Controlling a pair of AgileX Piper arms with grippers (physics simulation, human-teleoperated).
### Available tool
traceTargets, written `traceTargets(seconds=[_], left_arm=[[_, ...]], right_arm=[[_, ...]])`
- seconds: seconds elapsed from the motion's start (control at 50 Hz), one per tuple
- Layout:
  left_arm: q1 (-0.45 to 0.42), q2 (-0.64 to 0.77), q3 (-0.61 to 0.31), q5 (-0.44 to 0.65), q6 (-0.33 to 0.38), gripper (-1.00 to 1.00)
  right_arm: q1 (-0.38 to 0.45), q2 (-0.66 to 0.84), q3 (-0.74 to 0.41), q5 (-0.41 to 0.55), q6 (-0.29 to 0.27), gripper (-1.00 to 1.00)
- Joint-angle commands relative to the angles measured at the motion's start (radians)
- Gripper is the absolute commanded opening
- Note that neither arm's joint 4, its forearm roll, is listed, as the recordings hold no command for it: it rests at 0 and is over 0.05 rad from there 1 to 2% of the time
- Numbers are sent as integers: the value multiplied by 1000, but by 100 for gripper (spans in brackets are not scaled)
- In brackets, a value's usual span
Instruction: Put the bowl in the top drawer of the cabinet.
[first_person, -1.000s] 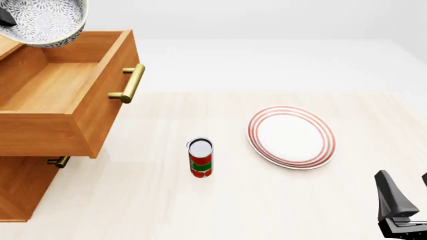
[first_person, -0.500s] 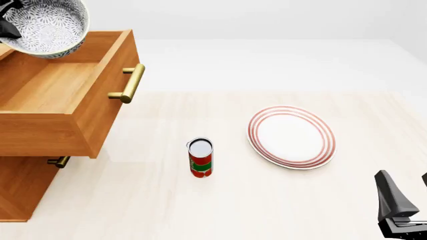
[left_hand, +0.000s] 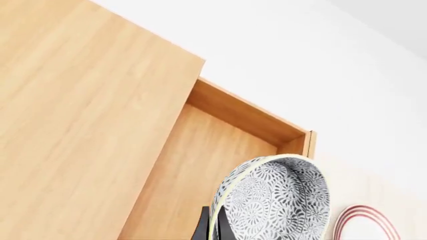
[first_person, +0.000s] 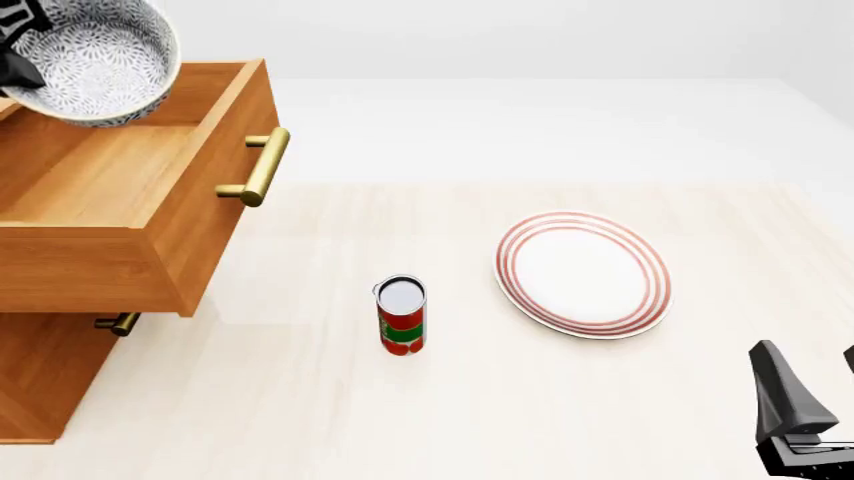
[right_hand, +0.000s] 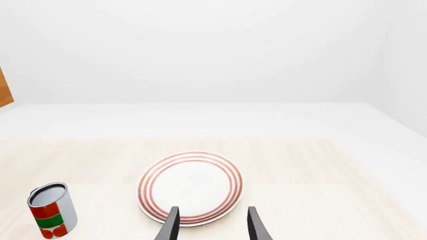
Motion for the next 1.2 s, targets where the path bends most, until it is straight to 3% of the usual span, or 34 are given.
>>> traceTargets(seconds=[0.02,1.2], left_arm=[[3,-3,9,-2,4,-100],[22,26,75,-20,10,-100]], right_arm=[[0,0,0,0,0,100],[0,0,0,0,0,100]])
